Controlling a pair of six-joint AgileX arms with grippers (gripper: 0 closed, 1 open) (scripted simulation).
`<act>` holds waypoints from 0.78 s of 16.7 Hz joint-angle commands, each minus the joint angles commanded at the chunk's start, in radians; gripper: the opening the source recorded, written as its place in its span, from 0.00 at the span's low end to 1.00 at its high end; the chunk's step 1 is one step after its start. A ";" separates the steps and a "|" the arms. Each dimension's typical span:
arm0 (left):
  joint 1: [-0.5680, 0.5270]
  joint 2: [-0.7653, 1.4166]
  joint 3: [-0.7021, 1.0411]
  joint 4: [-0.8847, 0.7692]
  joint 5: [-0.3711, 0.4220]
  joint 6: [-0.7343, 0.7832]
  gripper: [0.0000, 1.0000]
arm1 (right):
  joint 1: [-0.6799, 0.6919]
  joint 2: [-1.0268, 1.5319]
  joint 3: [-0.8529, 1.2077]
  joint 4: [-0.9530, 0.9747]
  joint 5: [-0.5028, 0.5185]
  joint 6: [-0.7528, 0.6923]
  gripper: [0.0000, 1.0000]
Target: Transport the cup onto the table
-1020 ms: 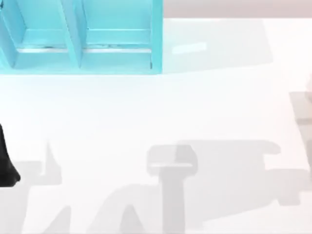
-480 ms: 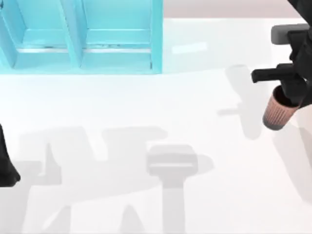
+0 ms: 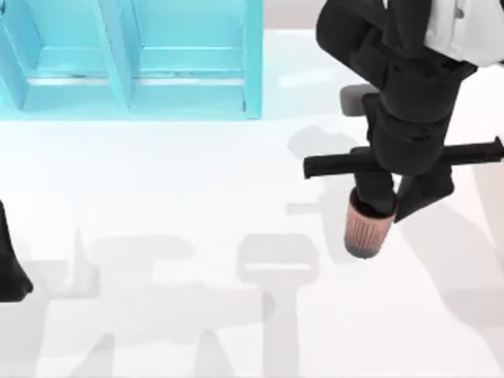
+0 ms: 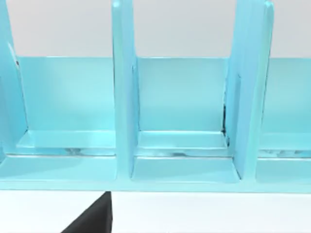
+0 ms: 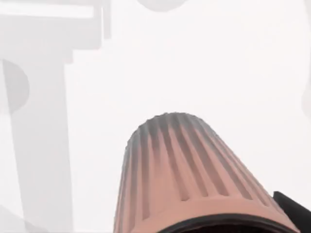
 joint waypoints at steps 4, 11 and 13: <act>0.000 0.000 0.000 0.000 0.000 0.000 1.00 | 0.136 0.056 0.072 -0.034 -0.006 0.144 0.00; 0.000 0.000 0.000 0.000 0.000 0.000 1.00 | 0.341 0.145 0.205 -0.039 0.028 0.398 0.00; 0.000 0.000 0.000 0.000 0.000 0.000 1.00 | 0.369 0.159 0.225 -0.040 0.038 0.433 0.00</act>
